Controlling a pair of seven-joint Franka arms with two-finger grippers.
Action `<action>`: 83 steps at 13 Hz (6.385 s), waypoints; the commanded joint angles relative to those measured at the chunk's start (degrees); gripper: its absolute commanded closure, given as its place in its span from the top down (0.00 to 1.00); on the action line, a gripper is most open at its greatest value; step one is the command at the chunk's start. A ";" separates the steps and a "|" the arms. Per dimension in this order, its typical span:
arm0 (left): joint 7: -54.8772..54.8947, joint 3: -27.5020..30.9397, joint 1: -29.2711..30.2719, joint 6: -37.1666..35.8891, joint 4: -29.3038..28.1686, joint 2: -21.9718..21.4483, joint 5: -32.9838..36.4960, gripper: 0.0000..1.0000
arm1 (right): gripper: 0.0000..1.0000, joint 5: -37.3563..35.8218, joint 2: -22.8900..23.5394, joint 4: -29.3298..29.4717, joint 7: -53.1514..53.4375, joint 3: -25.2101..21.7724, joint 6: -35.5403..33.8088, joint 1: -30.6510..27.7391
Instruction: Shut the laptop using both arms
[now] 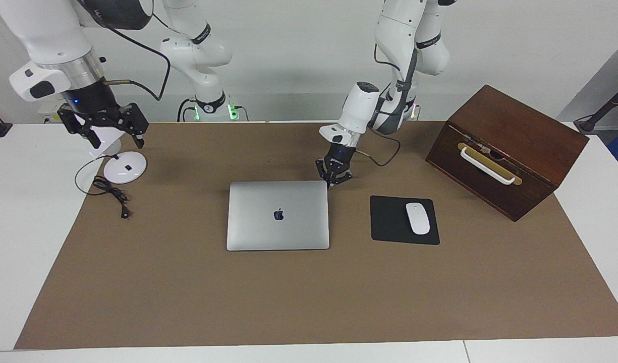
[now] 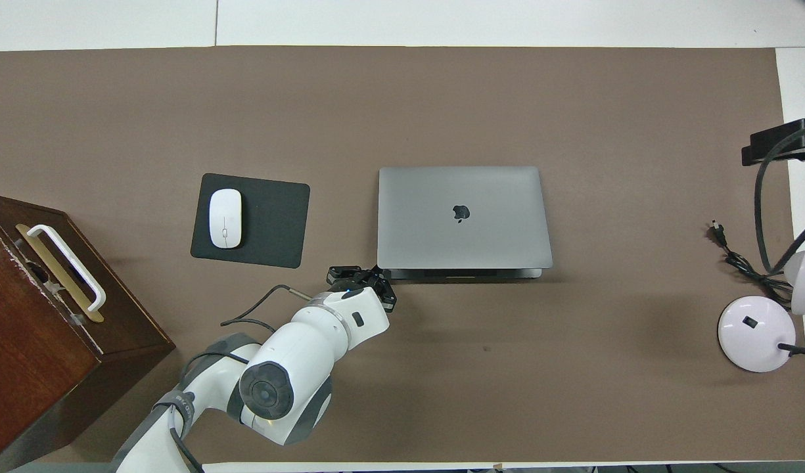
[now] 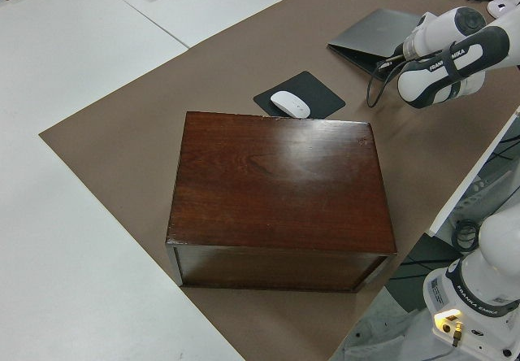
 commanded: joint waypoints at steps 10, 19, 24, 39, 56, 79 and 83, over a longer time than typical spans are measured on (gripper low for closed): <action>0.70 0.44 5.61 -27.44 2.13 -13.13 -0.55 0.00 | 1.00 0.70 -1.64 -1.23 -2.09 2.33 0.26 0.35; 2.90 0.79 13.25 -46.96 13.38 -15.06 -0.46 0.00 | 1.00 1.06 -1.64 -1.23 -4.98 -1.10 -1.32 1.50; 5.00 0.88 17.65 -56.70 20.14 -15.77 -0.46 0.00 | 1.00 0.18 -1.73 -1.40 -5.69 0.74 -0.88 -1.40; 16.43 1.41 38.56 -82.48 38.61 -16.56 9.12 0.00 | 1.00 0.35 -3.75 -5.18 -5.07 3.29 -0.17 -2.64; 12.31 1.14 44.63 -86.15 43.60 -14.90 9.30 1.00 | 1.00 0.18 -5.51 -10.46 -7.19 2.59 1.49 -4.40; 2.90 0.70 43.49 -93.64 49.42 -9.18 9.21 1.00 | 1.00 0.09 -5.60 -10.37 -7.45 2.50 1.58 -4.57; 2.90 0.70 43.58 -93.90 49.86 -9.18 9.21 1.00 | 1.00 0.09 -5.60 -10.37 -7.45 2.59 1.67 -4.57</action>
